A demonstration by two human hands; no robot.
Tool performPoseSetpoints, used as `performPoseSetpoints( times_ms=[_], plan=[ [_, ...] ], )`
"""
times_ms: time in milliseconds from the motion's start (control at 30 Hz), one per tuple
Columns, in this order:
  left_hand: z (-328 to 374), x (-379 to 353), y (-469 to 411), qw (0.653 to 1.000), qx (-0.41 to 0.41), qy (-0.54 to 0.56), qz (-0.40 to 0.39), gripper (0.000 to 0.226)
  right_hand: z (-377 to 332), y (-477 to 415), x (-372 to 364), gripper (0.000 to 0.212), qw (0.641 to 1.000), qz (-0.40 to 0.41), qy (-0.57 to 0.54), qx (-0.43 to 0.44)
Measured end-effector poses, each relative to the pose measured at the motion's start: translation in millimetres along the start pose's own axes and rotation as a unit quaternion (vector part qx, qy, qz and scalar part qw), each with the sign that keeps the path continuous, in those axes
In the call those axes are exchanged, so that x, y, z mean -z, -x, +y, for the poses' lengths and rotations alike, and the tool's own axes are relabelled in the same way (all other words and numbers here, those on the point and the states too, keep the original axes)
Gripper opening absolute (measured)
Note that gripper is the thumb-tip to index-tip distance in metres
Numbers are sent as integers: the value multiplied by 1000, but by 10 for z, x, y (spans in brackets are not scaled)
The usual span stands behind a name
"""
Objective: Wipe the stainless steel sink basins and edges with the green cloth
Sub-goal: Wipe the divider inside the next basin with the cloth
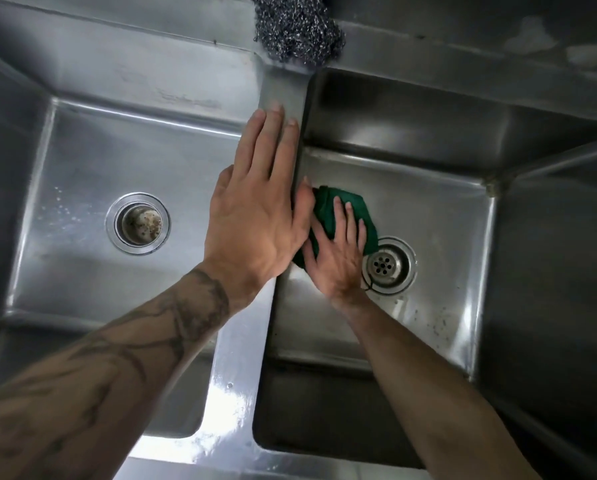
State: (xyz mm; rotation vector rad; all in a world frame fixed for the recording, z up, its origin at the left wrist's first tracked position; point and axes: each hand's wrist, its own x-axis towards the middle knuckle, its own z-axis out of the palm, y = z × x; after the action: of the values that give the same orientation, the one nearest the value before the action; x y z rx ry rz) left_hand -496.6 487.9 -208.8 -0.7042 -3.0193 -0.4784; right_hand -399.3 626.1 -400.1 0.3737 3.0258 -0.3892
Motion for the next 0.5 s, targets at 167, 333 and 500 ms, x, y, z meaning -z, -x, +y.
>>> performPoseSetpoints(
  times_ms=[167, 333, 500],
  plan=[
    [-19, -10, -10, 1000, -4, 8, 17, 60, 203, 381, 61, 57, 990, -37, 19, 137],
    [44, 79, 128, 1000, 12, -5, 10, 55, 649, 982, 185, 60, 965, -109, 34, 237],
    [113, 133, 928, 998, 42, -40, -19, 58, 232, 704, 122, 61, 968, -115, 25, 222]
  ],
)
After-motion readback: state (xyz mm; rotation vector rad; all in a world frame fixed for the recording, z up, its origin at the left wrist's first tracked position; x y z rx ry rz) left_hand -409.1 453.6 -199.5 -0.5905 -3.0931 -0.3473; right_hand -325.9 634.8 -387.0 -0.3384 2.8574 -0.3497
